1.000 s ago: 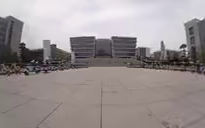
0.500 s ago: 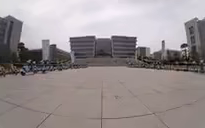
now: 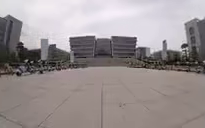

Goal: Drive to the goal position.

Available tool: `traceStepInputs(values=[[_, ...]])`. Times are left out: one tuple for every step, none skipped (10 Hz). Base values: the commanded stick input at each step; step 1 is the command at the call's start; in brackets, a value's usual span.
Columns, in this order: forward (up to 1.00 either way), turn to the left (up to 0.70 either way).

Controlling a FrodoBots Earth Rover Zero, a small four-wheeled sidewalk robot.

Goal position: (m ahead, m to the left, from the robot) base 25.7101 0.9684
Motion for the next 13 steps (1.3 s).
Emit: traceStepInputs(values=[[0.7, 0.02], [0.7, 0.02], [0.7, 0.02], [0.7, 0.02], [0.7, 0.02], [0.7, 0.02], [0.7, 0.02], [0.7, 0.02], [0.7, 0.02], [0.7, 0.02], [0.7, 0.02], [0.7, 0.02], [0.7, 0.02]])
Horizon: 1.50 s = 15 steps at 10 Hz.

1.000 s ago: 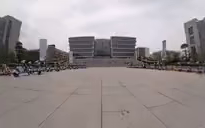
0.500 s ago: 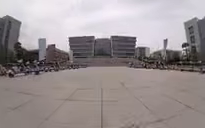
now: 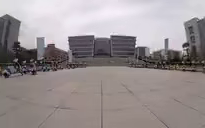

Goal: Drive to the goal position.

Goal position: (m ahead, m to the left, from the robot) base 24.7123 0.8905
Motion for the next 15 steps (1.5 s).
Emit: traceStepInputs(values=[[0.7, 0.02], [0.7, 0.02], [0.7, 0.02], [0.7, 0.02], [0.7, 0.02], [0.7, 0.02], [0.7, 0.02], [0.7, 0.02], [0.7, 0.02], [0.7, 0.01], [0.7, 0.02], [0.7, 0.02], [0.7, 0.02], [0.7, 0.02], [0.7, 0.02]])
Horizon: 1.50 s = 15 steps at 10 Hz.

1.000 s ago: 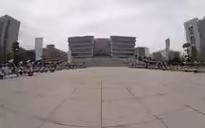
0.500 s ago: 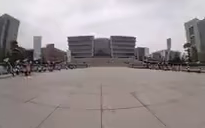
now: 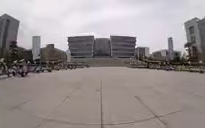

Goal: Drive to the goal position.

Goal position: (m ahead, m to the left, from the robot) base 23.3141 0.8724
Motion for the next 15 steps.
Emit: traceStepInputs(values=[[0.7, 0.02], [0.7, 0.02], [0.7, 0.02], [0.7, 0.02], [0.7, 0.02], [0.7, 0.02], [0.7, 0.02], [0.7, 0.02], [0.7, 0.02], [0.7, 0.02], [0.7, 0.02], [0.7, 0.01], [0.7, 0.02], [0.7, 0.12], [0.7, 0.14]])
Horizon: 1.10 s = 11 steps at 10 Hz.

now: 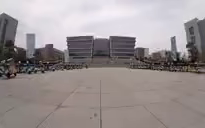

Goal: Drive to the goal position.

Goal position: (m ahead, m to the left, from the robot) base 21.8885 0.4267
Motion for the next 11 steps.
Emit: traceStepInputs(values=[[0.7, 0.05], [0.7, 0.03], [0.7, 0.02], [0.7, 0.02], [0.7, 0.02], [0.7, 0.02], [0.7, 0.02], [0.7, 0.02], [0.7, 0.02], [0.7, 0.02], [0.7, 0.02]])
